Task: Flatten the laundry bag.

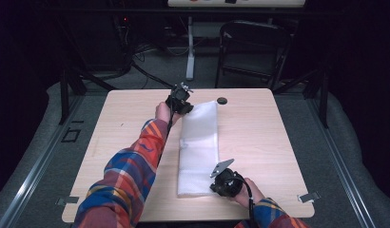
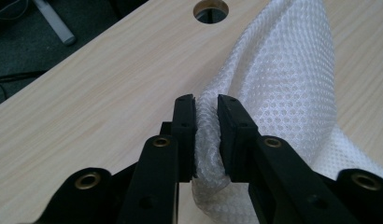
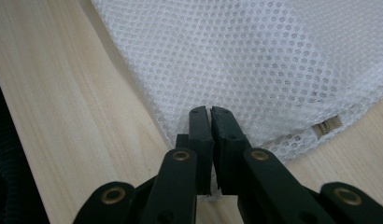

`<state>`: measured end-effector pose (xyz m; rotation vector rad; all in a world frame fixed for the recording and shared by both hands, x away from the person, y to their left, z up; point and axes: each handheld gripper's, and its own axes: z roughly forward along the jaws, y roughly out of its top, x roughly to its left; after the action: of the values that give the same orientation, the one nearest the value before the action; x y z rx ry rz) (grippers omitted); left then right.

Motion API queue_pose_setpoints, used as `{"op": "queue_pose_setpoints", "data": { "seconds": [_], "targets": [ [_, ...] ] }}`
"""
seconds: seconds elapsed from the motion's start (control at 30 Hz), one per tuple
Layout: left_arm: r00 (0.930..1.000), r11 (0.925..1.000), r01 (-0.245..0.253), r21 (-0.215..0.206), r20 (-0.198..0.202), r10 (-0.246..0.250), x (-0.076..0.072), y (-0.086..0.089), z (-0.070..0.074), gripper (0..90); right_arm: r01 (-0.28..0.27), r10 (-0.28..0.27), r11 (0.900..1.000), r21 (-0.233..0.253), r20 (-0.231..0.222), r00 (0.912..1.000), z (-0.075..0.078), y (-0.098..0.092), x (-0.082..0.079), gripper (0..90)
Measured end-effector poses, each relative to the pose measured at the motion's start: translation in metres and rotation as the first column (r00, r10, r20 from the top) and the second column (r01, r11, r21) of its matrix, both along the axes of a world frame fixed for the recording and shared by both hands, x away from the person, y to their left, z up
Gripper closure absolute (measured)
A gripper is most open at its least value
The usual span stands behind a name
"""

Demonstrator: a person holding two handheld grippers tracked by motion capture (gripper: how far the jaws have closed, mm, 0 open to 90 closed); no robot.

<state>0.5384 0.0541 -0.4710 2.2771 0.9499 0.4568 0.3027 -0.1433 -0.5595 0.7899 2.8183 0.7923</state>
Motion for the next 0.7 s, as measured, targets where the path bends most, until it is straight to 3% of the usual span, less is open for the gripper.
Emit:
{"op": "queue_pose_setpoints", "data": {
  "seconds": [0.2, 0.3, 0.4, 0.53, 0.6, 0.63, 0.7],
  "targets": [
    [0.9999, 0.9998, -0.016, 0.011, 0.000, 0.016, 0.002, 0.002, 0.010, 39.5, -0.004, 0.004, 1.000, 0.002, 0.003, 1.0000, 0.000, -0.001, 0.000, 86.8],
    [0.9997, 0.9998, -0.020, -0.003, -0.014, 0.020, 0.000, 0.008, 0.013, 26.9, -0.005, 0.005, 1.000, 0.002, 0.003, 1.0000, 0.000, 0.000, 0.000, 86.5],
    [0.9988, 0.9998, -0.011, -0.017, -0.047, 0.011, -0.001, 0.012, 0.014, 20.6, -0.005, 0.005, 1.000, 0.004, 0.000, 1.0000, 0.000, -0.001, 0.001, 85.2],
    [0.9977, 0.9993, 0.018, -0.032, -0.064, -0.021, -0.012, 0.014, 0.015, 16.1, -0.010, 0.011, 0.999, 0.033, -0.030, 0.9995, 0.000, 0.003, -0.002, 67.4],
    [0.9973, 0.9986, 0.033, -0.041, -0.064, -0.035, -0.020, 0.016, 0.015, 15.6, -0.032, 0.031, 0.999, -0.013, -0.035, 0.9989, 0.005, 0.005, -0.002, 55.0],
    [0.9968, 0.9982, 0.040, -0.044, -0.067, -0.043, -0.025, 0.017, 0.015, 15.2, -0.014, 0.014, 1.000, 0.015, -0.034, 0.9993, 0.004, 0.006, -0.004, 50.9],
    [0.9954, 0.9971, 0.059, -0.048, -0.072, -0.063, -0.034, 0.018, 0.013, 14.6, -0.022, 0.022, 1.000, -0.020, -0.022, 0.9995, 0.011, 0.003, -0.001, 42.6]
  ]
}}
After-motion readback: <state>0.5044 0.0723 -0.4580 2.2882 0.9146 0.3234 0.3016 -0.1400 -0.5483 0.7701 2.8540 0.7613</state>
